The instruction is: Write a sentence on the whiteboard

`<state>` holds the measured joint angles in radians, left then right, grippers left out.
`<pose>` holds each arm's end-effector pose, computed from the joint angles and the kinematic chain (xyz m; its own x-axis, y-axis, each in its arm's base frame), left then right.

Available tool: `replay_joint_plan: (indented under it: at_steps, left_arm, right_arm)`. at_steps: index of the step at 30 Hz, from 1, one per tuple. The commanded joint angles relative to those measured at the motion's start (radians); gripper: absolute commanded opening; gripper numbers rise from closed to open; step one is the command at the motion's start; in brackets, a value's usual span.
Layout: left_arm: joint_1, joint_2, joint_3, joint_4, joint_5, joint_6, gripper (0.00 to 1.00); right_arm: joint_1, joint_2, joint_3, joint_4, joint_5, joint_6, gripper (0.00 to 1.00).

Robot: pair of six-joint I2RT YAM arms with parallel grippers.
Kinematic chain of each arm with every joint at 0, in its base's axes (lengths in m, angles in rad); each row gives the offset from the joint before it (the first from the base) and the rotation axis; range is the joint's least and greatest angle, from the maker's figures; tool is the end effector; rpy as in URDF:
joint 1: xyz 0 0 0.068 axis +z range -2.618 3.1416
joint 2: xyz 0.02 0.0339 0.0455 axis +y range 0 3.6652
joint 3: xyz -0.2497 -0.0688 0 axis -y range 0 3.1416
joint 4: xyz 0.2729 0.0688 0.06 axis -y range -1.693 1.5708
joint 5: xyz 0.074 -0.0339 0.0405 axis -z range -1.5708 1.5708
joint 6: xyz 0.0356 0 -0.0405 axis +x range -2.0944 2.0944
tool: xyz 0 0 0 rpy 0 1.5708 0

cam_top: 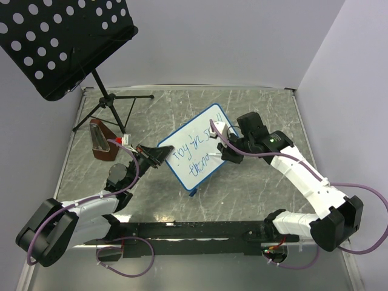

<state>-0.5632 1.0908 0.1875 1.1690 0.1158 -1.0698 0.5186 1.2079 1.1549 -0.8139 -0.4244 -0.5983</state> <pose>0.1891 -0.1243 0.1865 -0.4412 -0.7518 -0.4901 0.4947 0.2518 -0.8318 0.2324 0.1495 0.3113 -0.1623 -0.6836 -0.7116 -0.9374 0.3320 -0.1051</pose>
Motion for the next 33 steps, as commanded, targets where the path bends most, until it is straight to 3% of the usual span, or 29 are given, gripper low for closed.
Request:
replay_joint_plan:
  at_steps: [1,13,20,33]
  left_arm:
    - [0.005,-0.017,0.036,0.255,0.005,-0.048,0.01]
    - [0.005,-0.008,0.040,0.259,0.007,-0.051,0.01]
    - [0.006,-0.015,0.033,0.251,0.004,-0.048,0.01]
    - [0.008,-0.034,0.018,0.253,0.001,-0.047,0.01]
  right_arm:
    - [-0.006,-0.045,-0.030,-0.048,0.021,-0.017,0.00]
    - [0.006,-0.074,-0.080,-0.123,-0.076,-0.043,0.00]
    - [0.032,-0.042,0.014,-0.080,-0.149,-0.001,0.00]
    - [-0.074,-0.061,0.009,0.022,-0.047,0.058,0.00]
